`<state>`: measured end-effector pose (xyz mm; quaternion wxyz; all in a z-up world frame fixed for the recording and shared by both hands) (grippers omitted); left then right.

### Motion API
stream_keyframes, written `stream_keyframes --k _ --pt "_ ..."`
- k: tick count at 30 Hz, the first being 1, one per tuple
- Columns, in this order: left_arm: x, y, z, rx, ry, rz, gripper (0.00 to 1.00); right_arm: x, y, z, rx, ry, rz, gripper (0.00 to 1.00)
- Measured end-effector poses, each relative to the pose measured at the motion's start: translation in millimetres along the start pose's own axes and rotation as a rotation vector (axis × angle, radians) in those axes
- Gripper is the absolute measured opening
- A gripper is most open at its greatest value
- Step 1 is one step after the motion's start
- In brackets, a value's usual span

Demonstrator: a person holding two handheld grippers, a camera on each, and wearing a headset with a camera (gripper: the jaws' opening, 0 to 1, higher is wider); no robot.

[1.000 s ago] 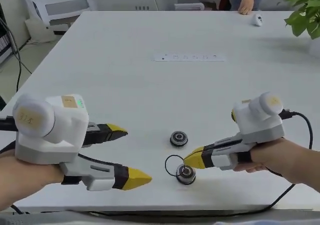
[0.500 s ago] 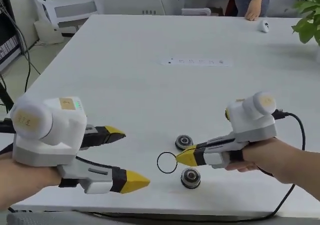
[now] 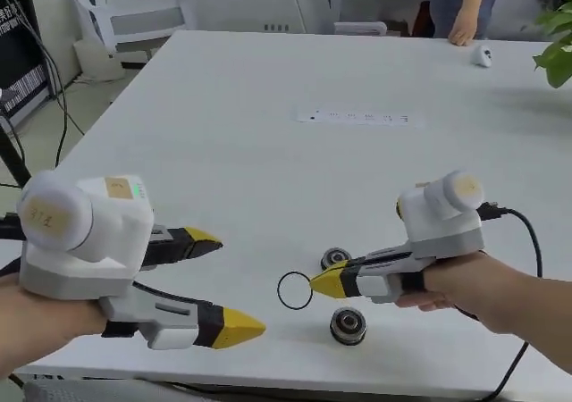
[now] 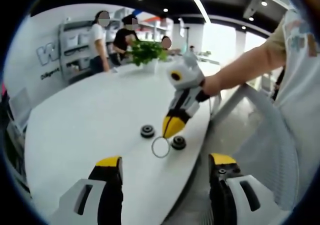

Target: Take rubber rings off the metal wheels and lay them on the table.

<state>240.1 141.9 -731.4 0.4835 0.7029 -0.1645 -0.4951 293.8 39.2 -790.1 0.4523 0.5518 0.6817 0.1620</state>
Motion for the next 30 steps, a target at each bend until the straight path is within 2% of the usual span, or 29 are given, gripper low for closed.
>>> stream_keyframes --k 9,15,22,30 --pt "-1.1 -1.1 -2.8 -0.005 0.008 0.001 0.71 12.4 -0.4 1.2 -0.006 -0.003 -0.011 0.00" --pt "-2.6 -2.5 -3.8 -0.010 0.014 0.000 0.71 21.7 -6.7 1.5 -0.009 -0.006 -0.040 0.00" --pt "-4.2 -4.2 -3.1 -0.016 0.017 -0.004 0.71 28.4 -18.1 7.9 -0.011 -0.045 -0.074 0.00" --pt "-5.2 -3.5 -3.0 -0.016 0.024 0.000 0.71 28.4 -20.6 10.5 -0.025 -0.075 -0.089 0.00"
Point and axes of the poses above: the centre of the closed fingertips' face, and the gripper's own axes: x roughly forward along the fingers, z roughly to its right, y roughly out of its top, the point moved 3 cm from there along -x, roughly backward along the fingers, and after that the axes turned 6 degrees about x, right-handed, at the moved point
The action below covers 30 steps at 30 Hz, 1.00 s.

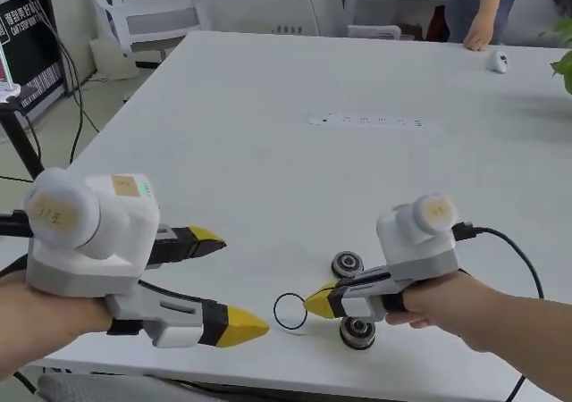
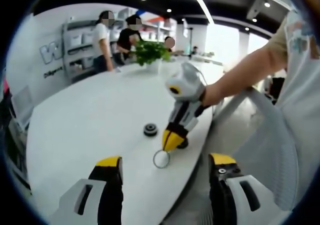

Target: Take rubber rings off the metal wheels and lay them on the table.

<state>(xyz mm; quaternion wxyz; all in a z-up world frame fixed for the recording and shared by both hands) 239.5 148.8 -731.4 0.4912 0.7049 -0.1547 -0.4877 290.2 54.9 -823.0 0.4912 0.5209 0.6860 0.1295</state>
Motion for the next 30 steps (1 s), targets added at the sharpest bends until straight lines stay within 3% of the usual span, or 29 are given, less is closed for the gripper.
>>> stream_keyframes --k 11,17,30 --pt "-0.6 2.1 3.5 0.011 -0.006 0.000 0.71 -1.0 -1.9 1.5 -0.032 -0.043 -0.002 0.08" --pt "-0.7 2.4 6.3 0.011 -0.007 0.000 0.71 -3.9 1.2 1.9 -0.048 -0.059 0.015 0.19" --pt "2.5 6.4 7.7 0.020 -0.014 -0.002 0.71 -25.8 10.9 1.4 -0.062 -0.080 0.072 0.34"
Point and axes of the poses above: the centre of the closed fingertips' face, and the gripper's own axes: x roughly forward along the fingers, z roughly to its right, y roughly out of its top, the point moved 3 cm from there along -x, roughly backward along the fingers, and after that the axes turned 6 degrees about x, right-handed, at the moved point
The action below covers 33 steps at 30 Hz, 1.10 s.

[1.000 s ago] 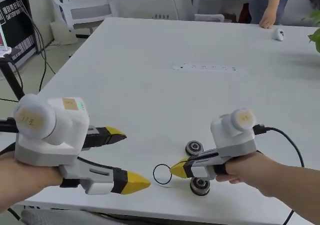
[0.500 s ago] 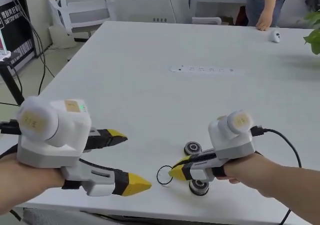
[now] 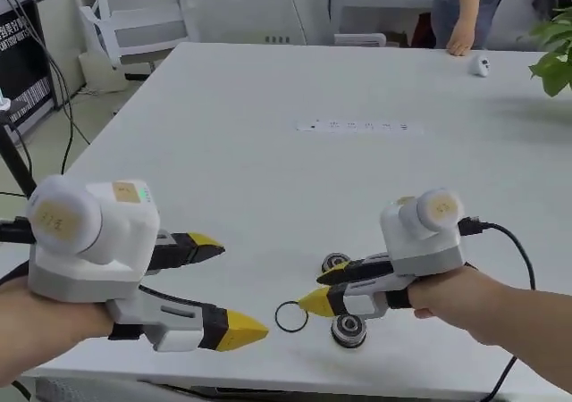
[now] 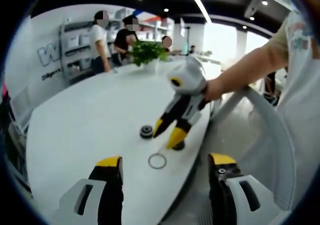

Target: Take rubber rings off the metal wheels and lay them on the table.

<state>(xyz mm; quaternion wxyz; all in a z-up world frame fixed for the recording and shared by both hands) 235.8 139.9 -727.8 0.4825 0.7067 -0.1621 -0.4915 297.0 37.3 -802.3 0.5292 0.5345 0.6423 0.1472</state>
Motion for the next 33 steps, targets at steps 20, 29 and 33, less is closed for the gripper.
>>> stream_keyframes --k 20,29,33 --pt "18.0 15.7 2.1 0.031 -0.039 -0.007 0.71 -47.1 19.3 3.2 0.005 -0.033 0.132 0.41" --pt "28.0 24.4 0.1 0.052 -0.052 -0.012 0.71 -58.5 18.4 8.8 -0.005 -0.048 0.146 0.42" --pt "33.7 27.6 0.1 0.055 -0.061 -0.010 0.71 -63.8 15.9 12.7 -0.017 -0.056 0.142 0.42"
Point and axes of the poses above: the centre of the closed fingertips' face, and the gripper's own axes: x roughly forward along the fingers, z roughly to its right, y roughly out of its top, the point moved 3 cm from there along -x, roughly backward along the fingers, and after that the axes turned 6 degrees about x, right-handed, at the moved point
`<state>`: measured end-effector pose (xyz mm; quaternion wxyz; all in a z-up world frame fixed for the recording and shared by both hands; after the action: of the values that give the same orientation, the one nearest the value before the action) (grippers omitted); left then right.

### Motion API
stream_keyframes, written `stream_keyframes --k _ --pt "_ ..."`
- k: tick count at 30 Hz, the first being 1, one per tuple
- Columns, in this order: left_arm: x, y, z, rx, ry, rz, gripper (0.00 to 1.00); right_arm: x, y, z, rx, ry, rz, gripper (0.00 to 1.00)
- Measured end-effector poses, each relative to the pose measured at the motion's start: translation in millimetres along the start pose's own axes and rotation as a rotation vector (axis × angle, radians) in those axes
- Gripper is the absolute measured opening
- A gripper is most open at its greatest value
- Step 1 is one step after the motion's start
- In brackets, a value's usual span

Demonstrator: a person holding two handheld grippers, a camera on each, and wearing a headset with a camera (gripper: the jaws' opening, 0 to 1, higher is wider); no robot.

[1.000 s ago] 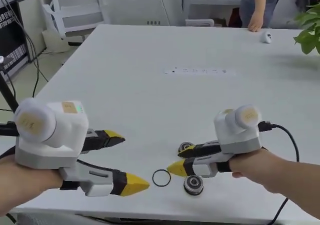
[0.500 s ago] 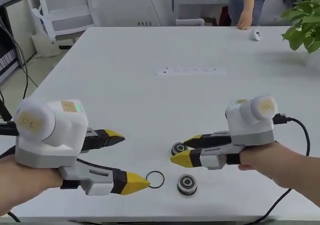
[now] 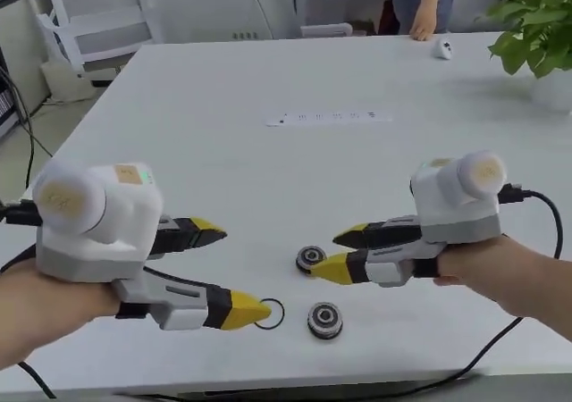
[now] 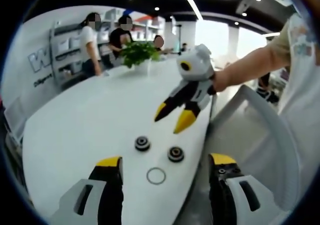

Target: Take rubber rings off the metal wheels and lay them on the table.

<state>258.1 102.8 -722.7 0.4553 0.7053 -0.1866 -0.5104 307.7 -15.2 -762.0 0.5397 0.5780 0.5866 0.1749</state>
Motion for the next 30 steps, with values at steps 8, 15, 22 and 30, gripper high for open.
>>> stream_keyframes --k 8,15,22,30 --pt "15.0 2.5 -3.1 0.017 -0.020 -0.017 0.70 -9.2 -4.2 6.8 -0.056 -0.003 -0.013 0.41" --pt "25.9 5.2 -6.4 0.026 -0.035 -0.024 0.70 -11.9 -8.9 16.0 -0.045 -0.010 -0.014 0.42" --pt "34.9 4.7 -10.2 0.030 -0.046 -0.029 0.69 -12.2 -13.8 20.9 -0.042 -0.011 -0.020 0.43" --pt "46.7 -0.6 -11.1 0.043 -0.066 -0.049 0.67 -10.1 -22.4 24.3 -0.059 -0.001 -0.036 0.42"
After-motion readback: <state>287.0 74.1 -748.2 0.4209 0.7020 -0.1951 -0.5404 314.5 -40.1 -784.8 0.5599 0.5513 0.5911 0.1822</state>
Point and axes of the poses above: the centre of the closed fingertips' face, and the gripper's own axes: x roughly forward along the fingers, z roughly to its right, y roughly out of its top, the point moved 3 cm from there along -x, roughly backward along the fingers, and after that the axes turned 6 degrees about x, right-handed, at the moved point
